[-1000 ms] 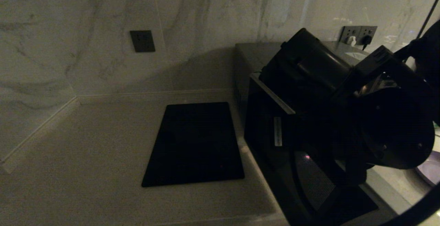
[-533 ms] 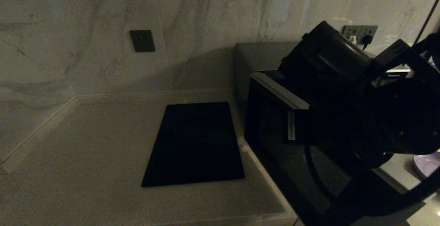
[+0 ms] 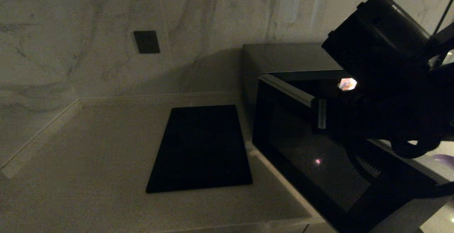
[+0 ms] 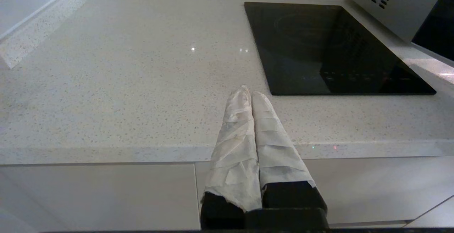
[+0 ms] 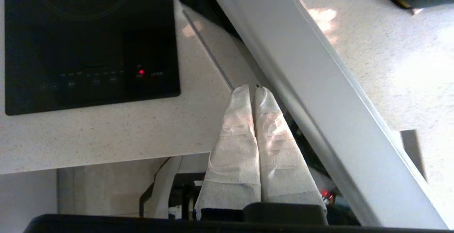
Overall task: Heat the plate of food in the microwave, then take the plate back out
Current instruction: Close the microwave oven
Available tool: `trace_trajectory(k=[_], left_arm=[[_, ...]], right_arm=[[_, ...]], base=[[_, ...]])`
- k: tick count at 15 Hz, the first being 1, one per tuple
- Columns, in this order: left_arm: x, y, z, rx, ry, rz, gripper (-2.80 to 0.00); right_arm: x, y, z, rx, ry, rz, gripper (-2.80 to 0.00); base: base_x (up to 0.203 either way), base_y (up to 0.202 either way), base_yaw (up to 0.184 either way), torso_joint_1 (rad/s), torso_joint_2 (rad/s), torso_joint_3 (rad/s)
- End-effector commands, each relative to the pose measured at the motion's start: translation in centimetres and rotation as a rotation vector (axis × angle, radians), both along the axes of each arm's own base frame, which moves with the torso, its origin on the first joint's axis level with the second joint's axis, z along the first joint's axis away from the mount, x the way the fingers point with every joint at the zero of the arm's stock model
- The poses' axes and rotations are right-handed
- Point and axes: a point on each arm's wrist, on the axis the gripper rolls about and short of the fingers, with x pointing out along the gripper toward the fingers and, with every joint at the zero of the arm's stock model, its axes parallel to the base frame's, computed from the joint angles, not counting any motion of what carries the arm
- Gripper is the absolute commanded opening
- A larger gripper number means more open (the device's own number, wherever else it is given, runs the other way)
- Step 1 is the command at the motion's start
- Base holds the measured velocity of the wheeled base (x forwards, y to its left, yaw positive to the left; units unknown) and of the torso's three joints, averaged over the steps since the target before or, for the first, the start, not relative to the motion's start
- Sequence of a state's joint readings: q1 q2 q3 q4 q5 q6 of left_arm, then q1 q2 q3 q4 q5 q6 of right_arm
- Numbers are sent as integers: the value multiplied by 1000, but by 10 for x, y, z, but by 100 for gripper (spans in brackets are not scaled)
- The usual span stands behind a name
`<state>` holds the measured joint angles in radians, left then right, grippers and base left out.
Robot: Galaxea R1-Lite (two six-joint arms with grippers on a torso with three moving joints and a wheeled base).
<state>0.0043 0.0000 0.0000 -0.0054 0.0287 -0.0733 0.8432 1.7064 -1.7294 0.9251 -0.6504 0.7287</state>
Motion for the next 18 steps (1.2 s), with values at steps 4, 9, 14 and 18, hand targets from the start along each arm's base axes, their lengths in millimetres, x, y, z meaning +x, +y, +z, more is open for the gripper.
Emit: trace_trajectory(k=[4, 9, 14, 18], left_arm=[[0, 0, 0, 0, 1, 1, -280], [0, 0, 0, 0, 1, 1, -280], [0, 0, 0, 0, 1, 1, -280], [0, 0, 0, 0, 1, 1, -280]], right_arm=[[-12, -33, 0, -15, 10, -57, -280], [-26, -59, -5, -26, 24, -94, -280], [-35, -85, -10, -28, 36, -154, -280], [-29, -96, -15, -21, 66, -184, -280]], base=[[0, 0, 0, 0, 0, 0], [0, 0, 0, 0, 0, 0], [0, 0, 0, 0, 0, 0], [0, 0, 0, 0, 0, 0]])
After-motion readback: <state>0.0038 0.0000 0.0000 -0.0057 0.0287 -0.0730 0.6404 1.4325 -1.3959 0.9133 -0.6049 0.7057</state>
